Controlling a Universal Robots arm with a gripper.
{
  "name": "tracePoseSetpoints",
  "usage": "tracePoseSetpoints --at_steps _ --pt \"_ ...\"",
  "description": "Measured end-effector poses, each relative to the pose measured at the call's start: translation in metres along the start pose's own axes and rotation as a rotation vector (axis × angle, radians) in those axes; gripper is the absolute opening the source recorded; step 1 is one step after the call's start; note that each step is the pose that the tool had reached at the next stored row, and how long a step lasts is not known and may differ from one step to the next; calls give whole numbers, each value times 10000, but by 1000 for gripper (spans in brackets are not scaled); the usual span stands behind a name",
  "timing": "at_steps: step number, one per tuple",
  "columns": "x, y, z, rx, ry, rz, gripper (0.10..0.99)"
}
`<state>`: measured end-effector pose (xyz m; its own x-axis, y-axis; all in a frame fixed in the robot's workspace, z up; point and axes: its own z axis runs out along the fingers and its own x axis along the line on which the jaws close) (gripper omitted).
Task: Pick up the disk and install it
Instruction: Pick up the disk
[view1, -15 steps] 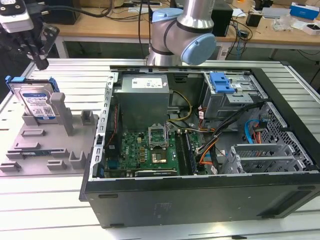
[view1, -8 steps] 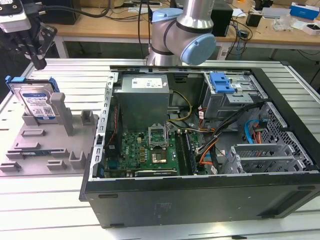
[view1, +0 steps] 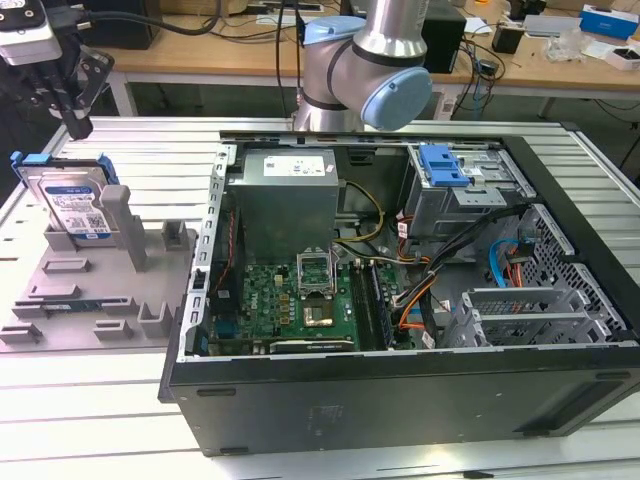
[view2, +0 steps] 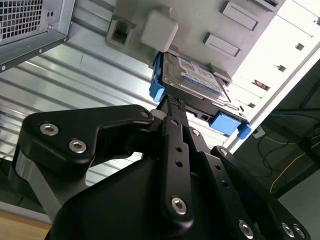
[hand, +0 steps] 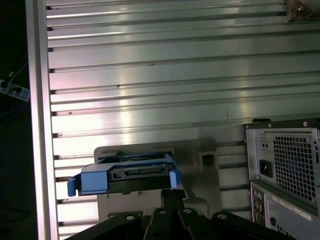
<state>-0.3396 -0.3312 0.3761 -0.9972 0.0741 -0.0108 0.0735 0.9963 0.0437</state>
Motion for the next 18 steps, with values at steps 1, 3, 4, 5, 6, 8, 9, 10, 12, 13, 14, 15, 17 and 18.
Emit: tracePoseSetpoints --at_steps 1,3,4,5,6,8,9,10,12,13,14,15,17,18 --pt "1 0 0 -1 7 -141 106" --pt "0 0 0 -15 55 -1270 106" --pt "0 0 2 -17 64 -1484 106" --pt "0 0 2 -18 73 -1663 106" --pt "0 0 3 -21 85 -1935 106" --pt "0 0 7 -28 114 -2539 106" --pt "0 0 16 -31 132 -2904 106" --pt "0 -1 26 -35 147 -3225 106" --pt "0 -1 36 -39 165 -3644 106" --pt "0 -2 42 -42 178 -3960 106" --pt "1 -2 45 -47 197 -4384 106" --pt "1 -2 45 -49 205 -4570 106" --pt "1 -2 45 -55 228 -5109 106" --pt "1 -2 45 -59 241 -5424 106"
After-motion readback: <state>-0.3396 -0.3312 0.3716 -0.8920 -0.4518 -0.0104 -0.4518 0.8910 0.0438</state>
